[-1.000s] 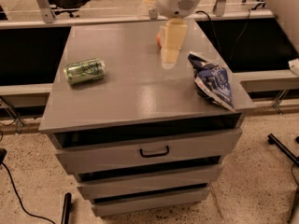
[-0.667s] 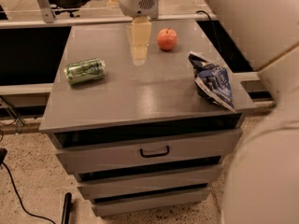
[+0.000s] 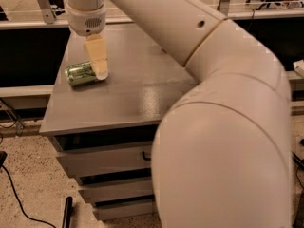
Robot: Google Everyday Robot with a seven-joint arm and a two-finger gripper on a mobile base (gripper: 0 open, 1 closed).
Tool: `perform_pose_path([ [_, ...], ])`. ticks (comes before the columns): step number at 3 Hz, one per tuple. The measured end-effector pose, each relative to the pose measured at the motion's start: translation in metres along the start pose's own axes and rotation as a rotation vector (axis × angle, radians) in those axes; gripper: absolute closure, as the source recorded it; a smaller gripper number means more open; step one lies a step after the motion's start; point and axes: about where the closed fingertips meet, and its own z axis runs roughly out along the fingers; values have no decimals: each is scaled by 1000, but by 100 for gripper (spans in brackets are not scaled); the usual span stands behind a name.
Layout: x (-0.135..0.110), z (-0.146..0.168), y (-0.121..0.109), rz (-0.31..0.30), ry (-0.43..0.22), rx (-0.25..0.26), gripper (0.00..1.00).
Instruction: Place green can upright
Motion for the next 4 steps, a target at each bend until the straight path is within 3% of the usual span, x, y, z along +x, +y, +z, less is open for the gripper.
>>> perform_pose_path([
  [1, -24, 41, -18, 96, -1, -76, 0],
  [3, -27, 50, -31, 103, -27, -33, 0],
  [4, -28, 70, -48, 137, -20, -18, 0],
])
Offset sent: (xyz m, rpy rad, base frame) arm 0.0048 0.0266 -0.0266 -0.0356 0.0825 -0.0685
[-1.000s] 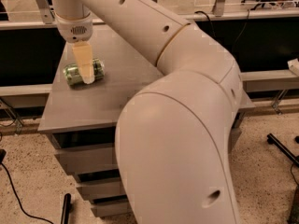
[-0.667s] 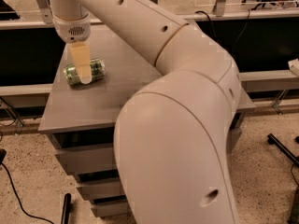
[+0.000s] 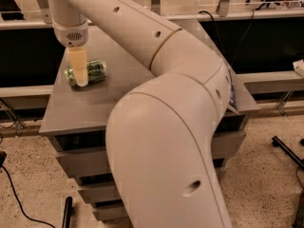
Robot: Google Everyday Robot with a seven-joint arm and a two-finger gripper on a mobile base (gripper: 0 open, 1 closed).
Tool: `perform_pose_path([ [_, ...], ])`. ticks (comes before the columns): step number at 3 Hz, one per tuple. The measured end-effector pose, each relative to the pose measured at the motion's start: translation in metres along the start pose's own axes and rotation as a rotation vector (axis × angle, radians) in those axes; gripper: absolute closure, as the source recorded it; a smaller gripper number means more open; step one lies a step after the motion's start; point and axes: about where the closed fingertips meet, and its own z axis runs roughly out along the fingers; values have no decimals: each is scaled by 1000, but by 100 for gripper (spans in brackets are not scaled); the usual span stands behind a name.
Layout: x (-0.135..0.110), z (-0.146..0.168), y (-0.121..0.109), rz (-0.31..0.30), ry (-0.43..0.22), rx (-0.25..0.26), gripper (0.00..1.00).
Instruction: Place green can upright
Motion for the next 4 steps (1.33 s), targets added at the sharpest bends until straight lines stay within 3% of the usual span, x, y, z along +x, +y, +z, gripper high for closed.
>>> perform_pose_path([
  [2, -9, 40, -6, 85, 2, -68, 0],
  [3, -14, 43, -3, 99, 0, -77, 16],
  [4, -21, 39, -3, 74, -2, -68, 38],
])
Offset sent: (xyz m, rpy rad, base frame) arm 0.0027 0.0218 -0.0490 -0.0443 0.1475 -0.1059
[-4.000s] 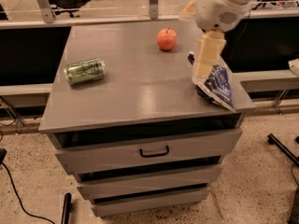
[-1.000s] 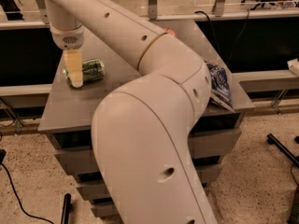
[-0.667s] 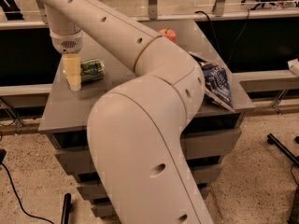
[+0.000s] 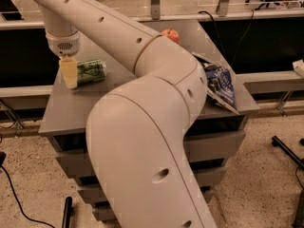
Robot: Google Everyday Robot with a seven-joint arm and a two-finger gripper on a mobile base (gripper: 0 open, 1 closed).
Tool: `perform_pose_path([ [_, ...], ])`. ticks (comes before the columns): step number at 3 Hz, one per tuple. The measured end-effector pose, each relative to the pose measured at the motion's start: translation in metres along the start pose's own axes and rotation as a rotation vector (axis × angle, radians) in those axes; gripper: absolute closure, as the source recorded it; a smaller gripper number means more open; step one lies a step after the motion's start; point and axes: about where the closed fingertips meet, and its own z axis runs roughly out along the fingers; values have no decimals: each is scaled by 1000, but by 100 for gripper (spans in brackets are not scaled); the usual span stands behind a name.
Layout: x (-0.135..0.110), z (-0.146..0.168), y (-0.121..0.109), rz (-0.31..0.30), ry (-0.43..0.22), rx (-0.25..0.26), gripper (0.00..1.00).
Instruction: Place green can upright
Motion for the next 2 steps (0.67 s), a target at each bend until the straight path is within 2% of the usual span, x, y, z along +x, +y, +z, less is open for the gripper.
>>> perform_pose_path([
  [2, -7, 11, 1, -89, 3, -42, 84],
])
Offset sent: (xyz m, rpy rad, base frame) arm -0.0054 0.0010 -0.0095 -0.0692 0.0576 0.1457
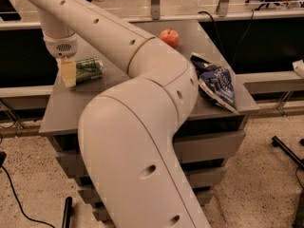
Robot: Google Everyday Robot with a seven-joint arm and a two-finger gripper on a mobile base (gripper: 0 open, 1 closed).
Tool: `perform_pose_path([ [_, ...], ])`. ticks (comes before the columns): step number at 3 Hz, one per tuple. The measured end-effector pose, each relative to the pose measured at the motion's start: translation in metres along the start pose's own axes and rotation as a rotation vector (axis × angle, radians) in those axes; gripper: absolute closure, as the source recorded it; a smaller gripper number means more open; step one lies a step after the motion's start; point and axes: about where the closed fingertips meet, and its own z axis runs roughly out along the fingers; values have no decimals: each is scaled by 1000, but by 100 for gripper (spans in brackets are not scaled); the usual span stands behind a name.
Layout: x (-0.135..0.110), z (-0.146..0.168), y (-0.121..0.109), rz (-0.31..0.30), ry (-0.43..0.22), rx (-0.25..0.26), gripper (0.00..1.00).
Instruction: Place green can upright
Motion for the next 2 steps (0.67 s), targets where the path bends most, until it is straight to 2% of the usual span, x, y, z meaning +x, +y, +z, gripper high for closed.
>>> perform_pose_path([
  [1, 5, -11, -5, 2, -63, 36, 100],
  [2, 18, -45, -5, 47, -158, 131, 100],
])
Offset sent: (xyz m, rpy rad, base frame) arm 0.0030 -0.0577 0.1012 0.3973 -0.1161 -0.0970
